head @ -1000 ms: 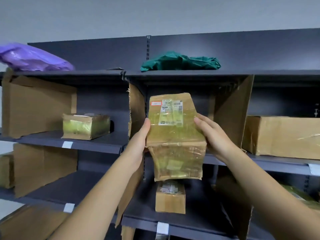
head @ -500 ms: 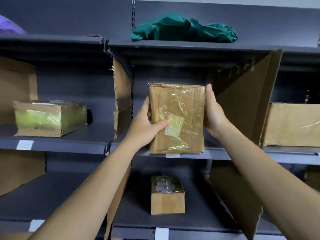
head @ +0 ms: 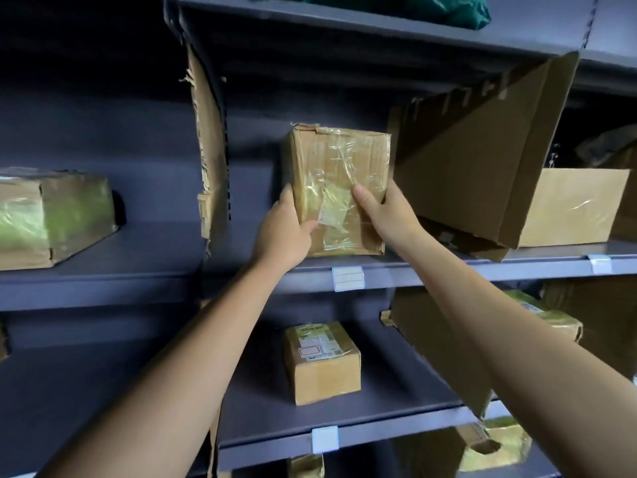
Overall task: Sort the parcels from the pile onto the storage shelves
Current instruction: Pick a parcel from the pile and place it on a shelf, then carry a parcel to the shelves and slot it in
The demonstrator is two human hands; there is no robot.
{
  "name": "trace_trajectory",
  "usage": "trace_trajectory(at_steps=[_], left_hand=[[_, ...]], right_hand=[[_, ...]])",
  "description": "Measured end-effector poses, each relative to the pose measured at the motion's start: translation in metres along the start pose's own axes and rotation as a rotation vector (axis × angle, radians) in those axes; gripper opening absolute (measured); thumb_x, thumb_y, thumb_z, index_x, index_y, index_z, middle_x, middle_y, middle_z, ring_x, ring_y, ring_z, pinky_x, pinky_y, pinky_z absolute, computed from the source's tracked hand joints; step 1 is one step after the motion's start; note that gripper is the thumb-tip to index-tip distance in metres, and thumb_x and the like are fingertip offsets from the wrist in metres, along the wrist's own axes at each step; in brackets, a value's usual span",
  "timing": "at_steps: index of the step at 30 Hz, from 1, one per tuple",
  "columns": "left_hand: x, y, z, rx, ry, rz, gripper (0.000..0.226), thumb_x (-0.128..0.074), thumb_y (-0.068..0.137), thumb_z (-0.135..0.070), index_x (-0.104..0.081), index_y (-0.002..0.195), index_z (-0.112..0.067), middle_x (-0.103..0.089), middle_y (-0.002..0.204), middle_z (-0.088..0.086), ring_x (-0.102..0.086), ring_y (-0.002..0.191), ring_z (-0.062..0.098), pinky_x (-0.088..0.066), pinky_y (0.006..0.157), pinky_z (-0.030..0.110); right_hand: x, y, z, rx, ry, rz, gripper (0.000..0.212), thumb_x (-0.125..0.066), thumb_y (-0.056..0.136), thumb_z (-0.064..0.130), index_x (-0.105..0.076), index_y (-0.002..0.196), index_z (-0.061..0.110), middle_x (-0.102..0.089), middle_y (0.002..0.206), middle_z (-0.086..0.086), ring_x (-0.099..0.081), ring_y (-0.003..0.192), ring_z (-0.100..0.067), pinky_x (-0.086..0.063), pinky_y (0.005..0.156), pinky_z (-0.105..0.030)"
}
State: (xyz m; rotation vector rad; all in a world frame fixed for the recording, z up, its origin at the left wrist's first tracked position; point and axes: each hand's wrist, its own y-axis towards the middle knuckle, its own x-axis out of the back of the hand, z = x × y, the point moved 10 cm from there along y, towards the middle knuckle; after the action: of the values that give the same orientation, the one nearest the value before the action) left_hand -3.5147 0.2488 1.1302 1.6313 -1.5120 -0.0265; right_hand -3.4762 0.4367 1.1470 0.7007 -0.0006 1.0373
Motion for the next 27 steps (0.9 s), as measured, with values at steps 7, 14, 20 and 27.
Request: trace_trajectory(at_steps=[7, 14, 20, 27], left_hand=[[0.0, -0.01, -0.008, 0.032, -0.208, -0.007, 0.083, -0.058, 0.095, -0.011, -0.005, 0.156, -0.028, -0.02, 0.16, 0.002, -0.034, 0.141, 0.027, -0.036, 0.112, 0.047], [0.034, -0.063, -0.061, -0.239, -0.538, -0.328, 0.058, -0.048, 0.085, 0.007, -0.043, 0.135, -0.02, -0.04, 0.134, 0.001, -0.045, 0.127, 0.013, -0.044, 0.105, 0.035], [-0.025, -0.104, -0.112, -0.178, -0.752, -0.057, 0.045, -0.047, 0.09, 0.005, -0.048, 0.128, -0.017, -0.051, 0.125, -0.001, -0.057, 0.108, 0.008, -0.043, 0.085, 0.007], [-0.112, -0.2, -0.222, -0.118, -0.855, 0.168, 0.037, -0.053, 0.093, 0.001, -0.049, 0.121, -0.023, -0.057, 0.119, -0.002, -0.058, 0.095, -0.004, -0.043, 0.078, 0.002]], right_hand=[[0.006, -0.015, 0.001, -0.064, -0.125, -0.074, 0.045, -0.05, 0.1, 0.041, -0.047, 0.131, 0.008, -0.061, 0.123, -0.005, -0.059, 0.11, -0.02, -0.048, 0.098, -0.038], [0.039, -0.059, 0.015, -0.026, -0.154, -0.171, 0.046, -0.042, 0.105, 0.031, -0.038, 0.147, 0.012, -0.058, 0.124, 0.005, -0.059, 0.105, -0.004, -0.045, 0.089, -0.01], [0.091, -0.116, 0.004, -0.004, -0.124, -0.229, 0.037, -0.044, 0.104, 0.03, -0.046, 0.139, 0.02, -0.055, 0.126, 0.011, -0.056, 0.121, -0.01, -0.048, 0.105, -0.041], [0.239, -0.218, -0.028, -0.122, -0.117, -0.354, 0.034, -0.045, 0.103, 0.031, -0.051, 0.135, 0.02, -0.061, 0.121, 0.007, -0.058, 0.114, -0.009, -0.048, 0.104, -0.039]])
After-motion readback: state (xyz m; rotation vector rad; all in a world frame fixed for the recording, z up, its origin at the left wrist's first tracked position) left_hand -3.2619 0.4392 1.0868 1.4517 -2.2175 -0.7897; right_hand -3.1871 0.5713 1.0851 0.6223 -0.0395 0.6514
